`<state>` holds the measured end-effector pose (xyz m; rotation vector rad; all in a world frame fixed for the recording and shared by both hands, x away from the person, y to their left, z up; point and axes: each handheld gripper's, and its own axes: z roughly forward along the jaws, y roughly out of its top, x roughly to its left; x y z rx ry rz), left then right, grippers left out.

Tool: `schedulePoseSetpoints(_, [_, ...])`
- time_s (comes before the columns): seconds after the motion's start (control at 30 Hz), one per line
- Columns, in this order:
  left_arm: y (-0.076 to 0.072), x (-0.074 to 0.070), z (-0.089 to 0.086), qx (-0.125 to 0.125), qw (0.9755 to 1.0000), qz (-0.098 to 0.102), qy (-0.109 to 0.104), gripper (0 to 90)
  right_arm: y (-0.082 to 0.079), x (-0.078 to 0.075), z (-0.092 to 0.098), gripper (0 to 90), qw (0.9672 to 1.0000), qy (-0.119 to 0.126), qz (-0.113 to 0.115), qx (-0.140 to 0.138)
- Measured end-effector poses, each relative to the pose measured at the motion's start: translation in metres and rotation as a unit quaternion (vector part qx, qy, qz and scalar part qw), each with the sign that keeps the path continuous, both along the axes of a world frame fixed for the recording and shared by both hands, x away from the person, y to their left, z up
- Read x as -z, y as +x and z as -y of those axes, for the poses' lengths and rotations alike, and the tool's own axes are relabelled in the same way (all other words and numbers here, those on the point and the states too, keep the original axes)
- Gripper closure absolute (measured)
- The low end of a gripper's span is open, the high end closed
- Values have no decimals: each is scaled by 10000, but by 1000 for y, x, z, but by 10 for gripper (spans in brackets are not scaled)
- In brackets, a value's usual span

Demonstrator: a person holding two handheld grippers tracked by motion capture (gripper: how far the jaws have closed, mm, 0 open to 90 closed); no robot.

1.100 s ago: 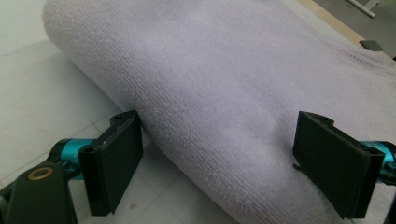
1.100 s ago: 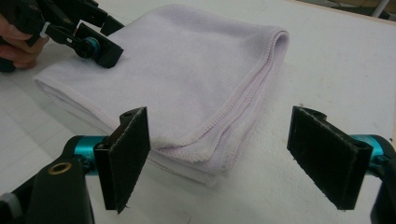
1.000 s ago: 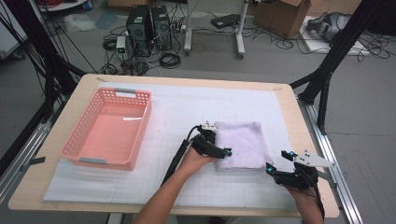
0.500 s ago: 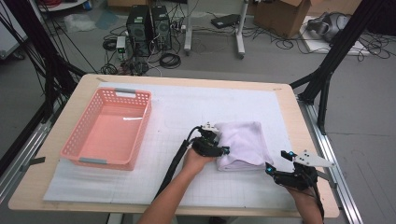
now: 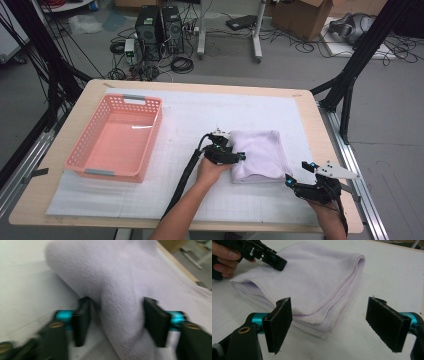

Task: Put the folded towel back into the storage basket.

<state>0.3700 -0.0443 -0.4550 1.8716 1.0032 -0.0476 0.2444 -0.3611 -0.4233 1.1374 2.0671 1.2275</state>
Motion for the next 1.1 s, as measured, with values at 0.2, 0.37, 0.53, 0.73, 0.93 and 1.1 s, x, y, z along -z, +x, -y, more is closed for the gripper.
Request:
schedulePoseSetpoints(0.2, [-1,-2,-1,151,9997,147,-91,703,0,-1,-1,201,10000,-6,8,-15])
schedulePoseSetpoints(0.37, [-5,-10,-5,360,9970,659,-199,724,-1,-1,0,201,10000,14,7,-3])
schedulePoseSetpoints(0.53, [-14,-25,-10,619,9879,1362,-396,725,-2,-1,0,201,10000,9,9,5])
schedulePoseSetpoints(0.73, [-22,-37,-21,922,9729,2065,-488,733,-1,-2,0,201,10000,34,27,-20])
schedulePoseSetpoints(0.93, [-31,-50,-42,1092,9571,2585,-719,733,-1,-2,-1,200,10000,40,32,-24])
schedulePoseSetpoints(1.1, [-34,-55,-53,1141,9528,2705,-772,733,-1,-3,-2,201,10000,36,54,-38])
